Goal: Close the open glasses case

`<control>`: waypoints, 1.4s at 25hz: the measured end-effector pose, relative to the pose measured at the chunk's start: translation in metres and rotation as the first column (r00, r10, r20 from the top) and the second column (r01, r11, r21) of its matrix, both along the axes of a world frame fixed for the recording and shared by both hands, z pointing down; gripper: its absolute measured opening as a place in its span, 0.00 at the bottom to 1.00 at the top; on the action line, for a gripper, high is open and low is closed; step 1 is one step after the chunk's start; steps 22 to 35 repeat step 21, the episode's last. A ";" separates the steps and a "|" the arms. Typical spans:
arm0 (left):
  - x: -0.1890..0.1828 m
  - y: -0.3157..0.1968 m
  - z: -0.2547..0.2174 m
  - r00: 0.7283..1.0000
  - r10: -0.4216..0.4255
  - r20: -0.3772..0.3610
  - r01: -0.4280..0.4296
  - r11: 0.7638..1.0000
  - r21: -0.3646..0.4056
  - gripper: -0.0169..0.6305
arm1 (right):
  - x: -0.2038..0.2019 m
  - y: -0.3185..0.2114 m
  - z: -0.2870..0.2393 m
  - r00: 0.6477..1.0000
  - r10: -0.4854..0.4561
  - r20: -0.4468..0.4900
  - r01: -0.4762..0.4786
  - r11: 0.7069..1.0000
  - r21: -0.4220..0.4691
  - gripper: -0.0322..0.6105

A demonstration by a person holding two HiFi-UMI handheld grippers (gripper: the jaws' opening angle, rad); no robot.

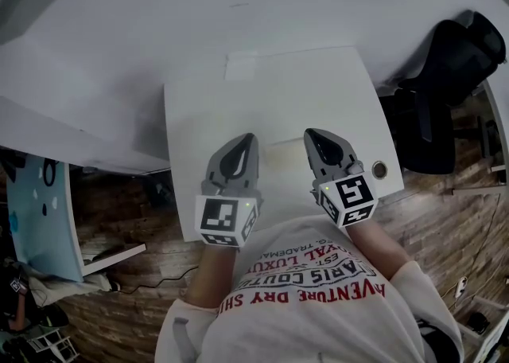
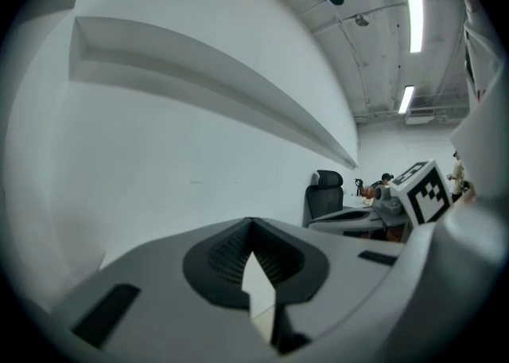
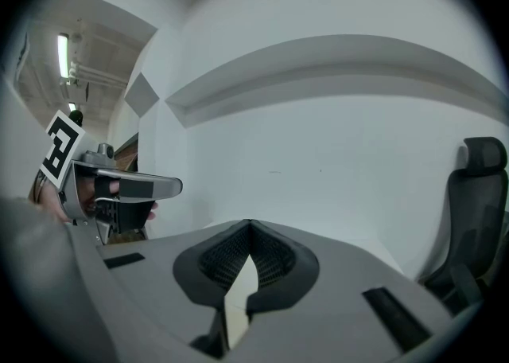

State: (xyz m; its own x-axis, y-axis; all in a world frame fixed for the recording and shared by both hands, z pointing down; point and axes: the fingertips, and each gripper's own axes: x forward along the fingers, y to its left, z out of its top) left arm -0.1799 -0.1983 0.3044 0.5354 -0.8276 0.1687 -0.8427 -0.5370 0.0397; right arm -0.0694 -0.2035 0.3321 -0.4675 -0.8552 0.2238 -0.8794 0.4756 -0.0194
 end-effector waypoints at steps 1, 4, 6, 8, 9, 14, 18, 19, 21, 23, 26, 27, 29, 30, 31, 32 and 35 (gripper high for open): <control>0.000 -0.001 0.000 1.000 -0.001 0.000 0.001 1.000 0.003 0.02 | -0.001 0.000 0.000 1.000 -0.001 -0.001 0.001 1.000 -0.002 0.07; -0.003 -0.003 0.000 1.000 -0.008 -0.016 0.008 1.000 -0.005 0.02 | -0.003 -0.001 0.003 1.000 -0.004 -0.004 0.004 1.000 -0.010 0.07; -0.004 -0.005 0.001 1.000 -0.011 -0.022 0.011 1.000 -0.011 0.02 | -0.004 -0.001 0.004 1.000 -0.006 -0.007 0.006 1.000 -0.016 0.07; -0.004 -0.005 0.003 1.000 -0.011 -0.025 0.010 1.000 -0.016 0.02 | -0.004 -0.001 0.005 1.000 -0.006 -0.009 0.006 1.000 -0.019 0.07; -0.003 -0.006 0.005 1.000 -0.010 -0.025 0.009 1.000 -0.019 0.02 | -0.003 -0.002 0.006 1.000 -0.006 -0.010 0.006 1.000 -0.020 0.07; 0.000 -0.009 0.008 1.000 -0.009 0.004 0.009 1.000 -0.012 0.02 | -0.002 -0.004 0.007 1.000 -0.003 -0.008 0.002 1.000 -0.026 0.07; 0.002 -0.014 0.010 1.000 -0.008 0.001 0.008 1.000 -0.021 0.02 | -0.001 -0.008 0.007 1.000 -0.004 0.005 0.004 0.999 -0.037 0.07; 0.002 -0.015 0.011 1.000 -0.008 -0.001 0.008 1.000 -0.025 0.02 | -0.002 -0.008 0.007 1.000 -0.004 0.004 0.004 0.999 -0.038 0.07; 0.002 -0.017 0.013 1.000 -0.009 -0.004 0.009 0.999 -0.032 0.02 | -0.003 -0.009 0.007 1.000 -0.006 0.001 0.006 0.999 -0.038 0.07; 0.002 -0.017 0.013 1.000 -0.009 -0.004 0.009 0.999 -0.032 0.02 | -0.003 -0.009 0.007 1.000 -0.006 0.001 0.006 0.999 -0.038 0.07; 0.002 -0.017 0.013 1.000 -0.009 -0.004 0.009 0.999 -0.032 0.02 | -0.003 -0.009 0.007 1.000 -0.006 0.001 0.006 0.999 -0.038 0.07; 0.002 -0.017 0.013 1.000 -0.009 -0.004 0.009 0.999 -0.032 0.02 | -0.003 -0.009 0.007 1.000 -0.006 0.001 0.006 0.999 -0.038 0.07; 0.002 -0.017 0.013 1.000 -0.009 -0.004 0.009 0.999 -0.032 0.02 | -0.003 -0.009 0.007 1.000 -0.006 0.001 0.006 0.999 -0.038 0.07; 0.002 -0.017 0.013 1.000 -0.009 -0.004 0.009 0.999 -0.032 0.02 | -0.003 -0.009 0.007 1.000 -0.006 0.001 0.006 0.999 -0.038 0.07; 0.002 -0.017 0.013 1.000 -0.009 -0.004 0.009 0.999 -0.032 0.02 | -0.003 -0.009 0.007 1.000 -0.006 0.001 0.006 0.999 -0.038 0.07; 0.002 -0.017 0.013 1.000 -0.009 -0.004 0.009 0.999 -0.032 0.02 | -0.003 -0.009 0.007 1.000 -0.006 0.001 0.006 0.999 -0.038 0.07; 0.002 -0.017 0.013 1.000 -0.009 -0.004 0.009 0.999 -0.032 0.02 | -0.003 -0.009 0.007 1.000 -0.006 0.001 0.006 0.999 -0.038 0.07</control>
